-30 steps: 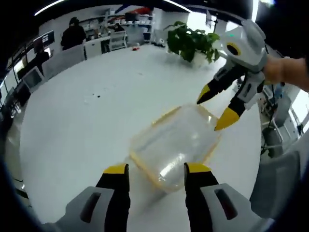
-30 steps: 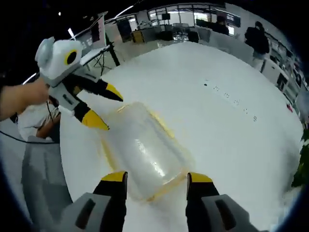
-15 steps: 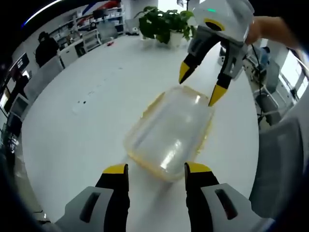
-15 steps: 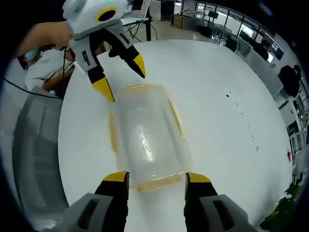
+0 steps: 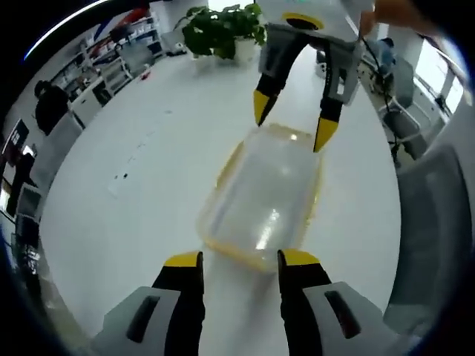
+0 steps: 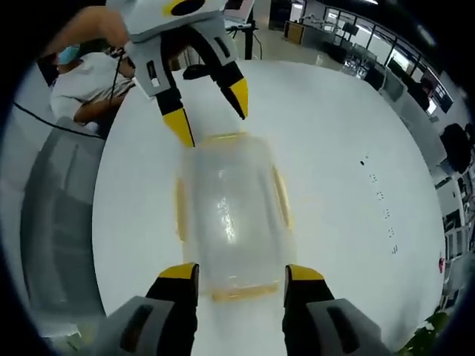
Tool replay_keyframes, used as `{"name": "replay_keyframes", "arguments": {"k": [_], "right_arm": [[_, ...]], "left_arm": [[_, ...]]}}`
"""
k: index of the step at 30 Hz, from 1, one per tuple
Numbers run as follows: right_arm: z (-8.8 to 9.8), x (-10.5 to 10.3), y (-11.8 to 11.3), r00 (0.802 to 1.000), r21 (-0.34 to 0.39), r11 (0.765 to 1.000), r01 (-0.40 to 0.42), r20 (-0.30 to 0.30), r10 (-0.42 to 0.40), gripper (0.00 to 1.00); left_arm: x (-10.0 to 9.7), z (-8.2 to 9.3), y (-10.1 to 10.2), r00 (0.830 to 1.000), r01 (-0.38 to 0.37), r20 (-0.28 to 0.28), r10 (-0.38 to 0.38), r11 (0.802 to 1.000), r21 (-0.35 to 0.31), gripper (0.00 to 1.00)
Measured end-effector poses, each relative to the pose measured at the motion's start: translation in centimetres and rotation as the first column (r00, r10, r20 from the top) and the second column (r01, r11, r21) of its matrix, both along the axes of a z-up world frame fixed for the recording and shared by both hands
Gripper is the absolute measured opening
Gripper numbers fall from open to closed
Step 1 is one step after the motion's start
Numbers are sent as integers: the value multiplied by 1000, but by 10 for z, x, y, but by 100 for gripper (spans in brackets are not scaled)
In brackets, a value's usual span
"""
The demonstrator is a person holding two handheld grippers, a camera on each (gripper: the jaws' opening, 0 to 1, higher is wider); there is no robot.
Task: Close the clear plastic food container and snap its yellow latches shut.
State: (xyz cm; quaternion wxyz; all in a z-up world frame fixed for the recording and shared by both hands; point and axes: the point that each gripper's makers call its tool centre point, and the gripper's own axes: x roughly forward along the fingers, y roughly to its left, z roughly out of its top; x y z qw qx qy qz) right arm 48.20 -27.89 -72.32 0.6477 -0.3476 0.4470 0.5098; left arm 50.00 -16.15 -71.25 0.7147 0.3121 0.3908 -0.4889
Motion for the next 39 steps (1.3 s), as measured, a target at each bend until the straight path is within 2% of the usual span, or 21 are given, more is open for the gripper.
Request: {"name": "replay_keyframes", "arguments": {"k": [3,9,12,19,22,25,39], "right_arm": [[1,2,3,1000,5,1000,-10,4,10,42],[2,4,11,999,15,999,-41,4,41,41],[2,4,17,999,30,999,-45,-14,45,42],[2,2,32,998,72,996,-52,-37,55,42],[3,3,38,998,104,994,-47,-48,52,44],[3,1,42,996,114,991,-74,-46,80,43],[4,13,46,996,148,986,-74,-32,80,40]], "left_arm": [[0,0,-3,996,89,27,-90,996,28,39],[1,2,-6,984,170,46,-173,983,73,39],[2,6,-12,978,196,66,-200,978,68,39],[1,5,-22,967,240,68,-245,968,72,38],[1,5,-27,954,280,87,-286,956,84,36],[0,6,-33,953,284,88,-290,956,68,35],[-8,1,-60,946,307,94,-309,951,30,36]]}}
